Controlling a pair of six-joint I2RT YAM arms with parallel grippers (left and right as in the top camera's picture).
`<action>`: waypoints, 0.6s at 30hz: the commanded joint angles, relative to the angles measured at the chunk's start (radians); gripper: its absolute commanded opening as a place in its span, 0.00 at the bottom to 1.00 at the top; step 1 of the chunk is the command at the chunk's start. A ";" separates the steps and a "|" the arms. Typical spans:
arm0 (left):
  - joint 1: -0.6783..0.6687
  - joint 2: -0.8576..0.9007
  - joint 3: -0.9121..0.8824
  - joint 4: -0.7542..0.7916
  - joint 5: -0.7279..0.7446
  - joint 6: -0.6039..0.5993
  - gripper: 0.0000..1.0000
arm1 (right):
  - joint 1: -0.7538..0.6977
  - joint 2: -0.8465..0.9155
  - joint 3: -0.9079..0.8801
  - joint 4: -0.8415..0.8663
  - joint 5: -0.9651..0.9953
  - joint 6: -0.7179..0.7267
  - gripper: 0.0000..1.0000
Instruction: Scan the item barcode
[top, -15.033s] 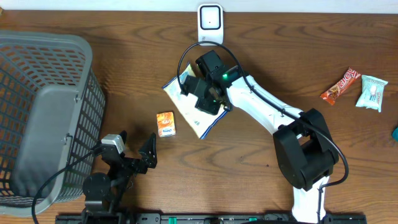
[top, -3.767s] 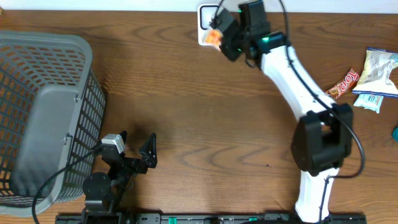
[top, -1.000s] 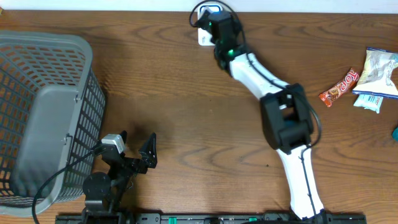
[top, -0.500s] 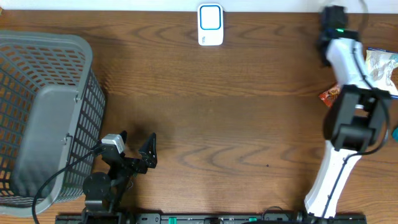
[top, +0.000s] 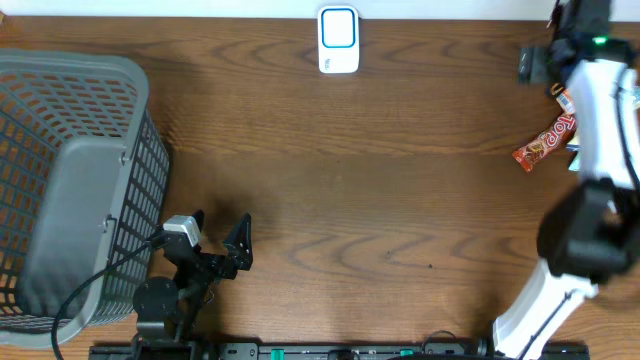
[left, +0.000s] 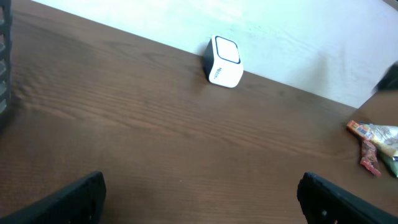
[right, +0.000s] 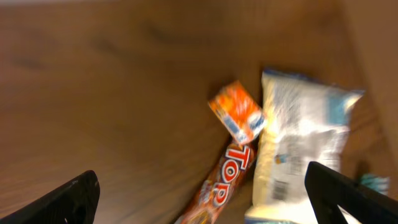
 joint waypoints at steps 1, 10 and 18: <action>-0.002 0.000 -0.013 -0.007 -0.006 -0.005 0.98 | 0.010 -0.233 0.015 -0.043 -0.208 0.026 0.99; -0.002 0.000 -0.013 -0.007 -0.006 -0.005 0.98 | 0.011 -0.677 0.014 -0.165 -0.305 0.026 0.99; -0.002 0.000 -0.013 -0.007 -0.006 -0.005 0.98 | 0.011 -0.956 0.014 -0.175 -0.292 0.022 0.99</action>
